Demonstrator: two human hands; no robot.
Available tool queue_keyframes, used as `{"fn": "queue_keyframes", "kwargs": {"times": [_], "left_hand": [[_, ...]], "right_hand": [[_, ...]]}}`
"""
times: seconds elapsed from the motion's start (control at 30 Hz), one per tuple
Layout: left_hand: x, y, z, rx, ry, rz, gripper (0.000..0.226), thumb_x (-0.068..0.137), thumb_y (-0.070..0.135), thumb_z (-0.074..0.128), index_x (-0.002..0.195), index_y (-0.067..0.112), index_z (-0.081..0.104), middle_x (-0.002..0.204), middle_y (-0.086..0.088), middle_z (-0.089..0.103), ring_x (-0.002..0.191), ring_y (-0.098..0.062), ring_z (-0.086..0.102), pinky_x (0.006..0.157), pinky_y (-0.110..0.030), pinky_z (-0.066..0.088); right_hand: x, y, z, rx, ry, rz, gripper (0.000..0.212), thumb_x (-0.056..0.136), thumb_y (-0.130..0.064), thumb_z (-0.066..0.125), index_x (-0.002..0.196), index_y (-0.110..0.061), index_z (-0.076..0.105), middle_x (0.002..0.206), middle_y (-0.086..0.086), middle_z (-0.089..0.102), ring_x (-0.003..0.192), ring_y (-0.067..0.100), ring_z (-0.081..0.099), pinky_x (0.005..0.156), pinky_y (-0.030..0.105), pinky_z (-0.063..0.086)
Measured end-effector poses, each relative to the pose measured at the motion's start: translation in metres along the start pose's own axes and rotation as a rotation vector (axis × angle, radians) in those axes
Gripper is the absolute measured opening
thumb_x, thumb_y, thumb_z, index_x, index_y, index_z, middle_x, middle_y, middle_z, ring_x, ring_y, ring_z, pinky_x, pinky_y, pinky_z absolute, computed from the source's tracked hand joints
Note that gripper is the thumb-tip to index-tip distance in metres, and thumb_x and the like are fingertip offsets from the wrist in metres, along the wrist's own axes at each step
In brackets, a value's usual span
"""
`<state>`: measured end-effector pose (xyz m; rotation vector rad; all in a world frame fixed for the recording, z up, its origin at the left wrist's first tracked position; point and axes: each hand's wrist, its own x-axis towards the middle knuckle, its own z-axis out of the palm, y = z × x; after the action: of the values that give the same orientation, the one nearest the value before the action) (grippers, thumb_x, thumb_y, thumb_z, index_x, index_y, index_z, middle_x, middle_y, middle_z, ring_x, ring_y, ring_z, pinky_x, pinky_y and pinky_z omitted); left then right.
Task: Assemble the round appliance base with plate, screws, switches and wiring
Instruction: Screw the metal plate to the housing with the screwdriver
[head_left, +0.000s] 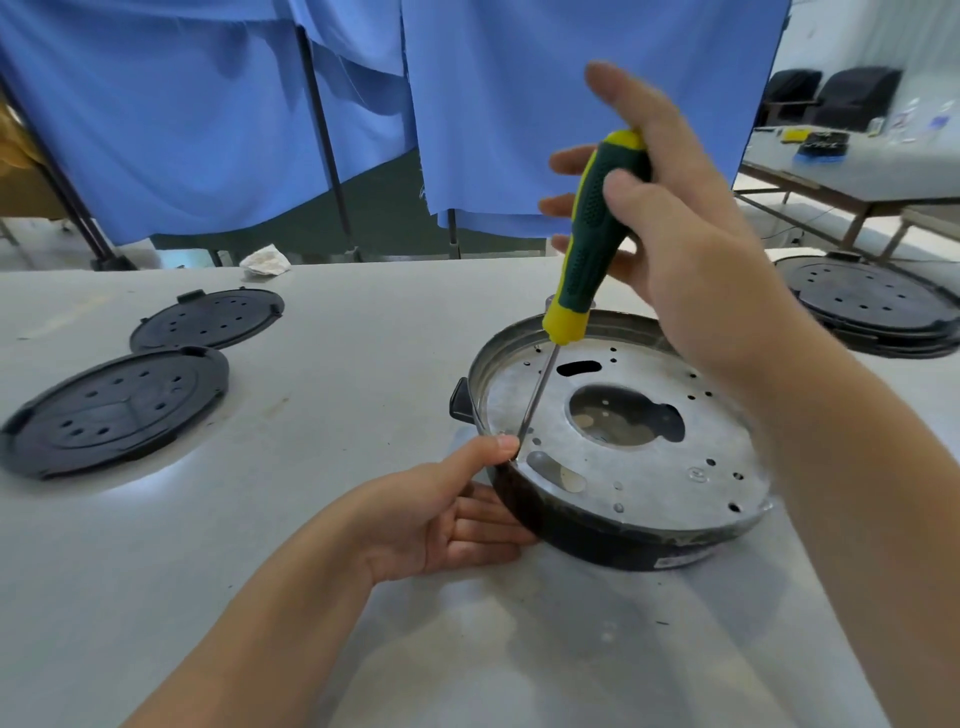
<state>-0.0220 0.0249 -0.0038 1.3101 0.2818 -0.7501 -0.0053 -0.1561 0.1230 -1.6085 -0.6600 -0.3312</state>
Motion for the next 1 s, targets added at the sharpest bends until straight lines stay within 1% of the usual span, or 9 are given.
{"fn": "queue_keyframes", "kwargs": {"times": [0.13, 0.2, 0.27, 0.37, 0.53, 0.6, 0.7, 0.87, 1.0], "left_hand": [[-0.001, 0.001, 0.001, -0.001, 0.000, -0.005, 0.079, 0.050, 0.050, 0.077, 0.103, -0.006, 0.064, 0.101, -0.022, 0.073, 0.091, -0.027, 0.074, 0.074, -0.032, 0.061], [-0.001, 0.001, 0.001, 0.004, -0.007, -0.002, 0.079, 0.050, 0.051, 0.078, 0.103, -0.006, 0.064, 0.101, -0.022, 0.073, 0.091, -0.026, 0.074, 0.074, -0.032, 0.061], [-0.002, 0.000, 0.001, 0.008, -0.007, 0.001, 0.082, 0.049, 0.051, 0.077, 0.105, -0.007, 0.063, 0.101, -0.022, 0.073, 0.091, -0.026, 0.074, 0.074, -0.031, 0.061], [-0.002, 0.001, 0.002, -0.003, 0.006, 0.001, 0.081, 0.050, 0.050, 0.076, 0.105, -0.007, 0.062, 0.099, -0.022, 0.074, 0.088, -0.025, 0.074, 0.074, -0.031, 0.061], [-0.006, 0.002, 0.003, 0.005, -0.017, 0.006, 0.075, 0.059, 0.050, 0.072, 0.106, -0.007, 0.062, 0.100, -0.021, 0.074, 0.090, -0.024, 0.074, 0.079, -0.031, 0.060], [-0.006, 0.002, 0.003, 0.006, -0.011, 0.004, 0.078, 0.059, 0.050, 0.072, 0.110, -0.008, 0.060, 0.102, -0.021, 0.073, 0.091, -0.025, 0.074, 0.079, -0.031, 0.060], [-0.006, 0.002, 0.003, 0.003, -0.012, 0.009, 0.083, 0.057, 0.050, 0.074, 0.113, -0.008, 0.059, 0.103, -0.022, 0.073, 0.093, -0.026, 0.073, 0.076, -0.031, 0.061], [-0.004, 0.000, 0.001, -0.004, -0.018, 0.018, 0.080, 0.058, 0.050, 0.076, 0.110, -0.008, 0.060, 0.103, -0.023, 0.073, 0.094, -0.028, 0.073, 0.076, -0.032, 0.061], [-0.002, 0.000, 0.000, 0.011, -0.027, 0.021, 0.076, 0.059, 0.050, 0.075, 0.107, -0.008, 0.061, 0.103, -0.023, 0.073, 0.095, -0.028, 0.073, 0.078, -0.033, 0.061]], "right_hand": [[0.018, -0.023, -0.021, -0.344, -0.191, 0.075, 0.036, 0.100, -0.008, 0.034, 0.127, -0.025, 0.052, 0.116, -0.004, 0.061, 0.096, 0.003, 0.064, 0.087, 0.020, 0.053], [0.028, -0.042, -0.025, -0.668, -0.281, 0.047, 0.022, 0.098, -0.025, 0.044, 0.112, -0.025, 0.061, 0.095, -0.008, 0.067, 0.075, -0.004, 0.066, 0.063, 0.007, 0.051], [0.039, -0.056, -0.021, -1.070, -0.353, -0.026, 0.034, 0.088, -0.052, 0.043, 0.089, -0.023, 0.062, 0.070, -0.004, 0.064, 0.055, 0.008, 0.062, 0.043, 0.017, 0.045], [0.046, -0.064, -0.008, -1.527, -0.410, -0.112, 0.057, 0.086, -0.064, 0.024, 0.078, -0.015, 0.051, 0.063, 0.004, 0.051, 0.055, 0.019, 0.047, 0.047, 0.029, 0.029], [0.046, -0.073, 0.000, -1.218, -0.601, 0.107, 0.013, 0.093, -0.023, 0.039, 0.107, -0.025, 0.041, 0.080, 0.000, 0.049, 0.058, 0.019, 0.048, 0.050, 0.029, 0.032], [0.046, -0.076, 0.000, -1.310, -0.602, 0.045, 0.013, 0.095, -0.034, 0.041, 0.104, -0.025, 0.042, 0.076, 0.001, 0.051, 0.058, 0.017, 0.047, 0.049, 0.030, 0.031], [0.047, -0.075, 0.001, -1.635, -0.523, -0.108, 0.048, 0.093, -0.061, 0.026, 0.087, -0.017, 0.044, 0.069, 0.005, 0.052, 0.058, 0.016, 0.045, 0.048, 0.029, 0.025], [0.049, -0.079, 0.007, -1.446, -0.627, 0.076, 0.023, 0.097, -0.040, 0.030, 0.100, -0.020, 0.040, 0.070, 0.007, 0.056, 0.056, 0.020, 0.051, 0.047, 0.028, 0.030], [0.052, -0.081, 0.006, -1.704, -0.522, -0.141, 0.056, 0.093, -0.062, 0.024, 0.068, -0.015, 0.042, 0.065, 0.003, 0.046, 0.054, 0.016, 0.041, 0.048, 0.028, 0.023]]}}
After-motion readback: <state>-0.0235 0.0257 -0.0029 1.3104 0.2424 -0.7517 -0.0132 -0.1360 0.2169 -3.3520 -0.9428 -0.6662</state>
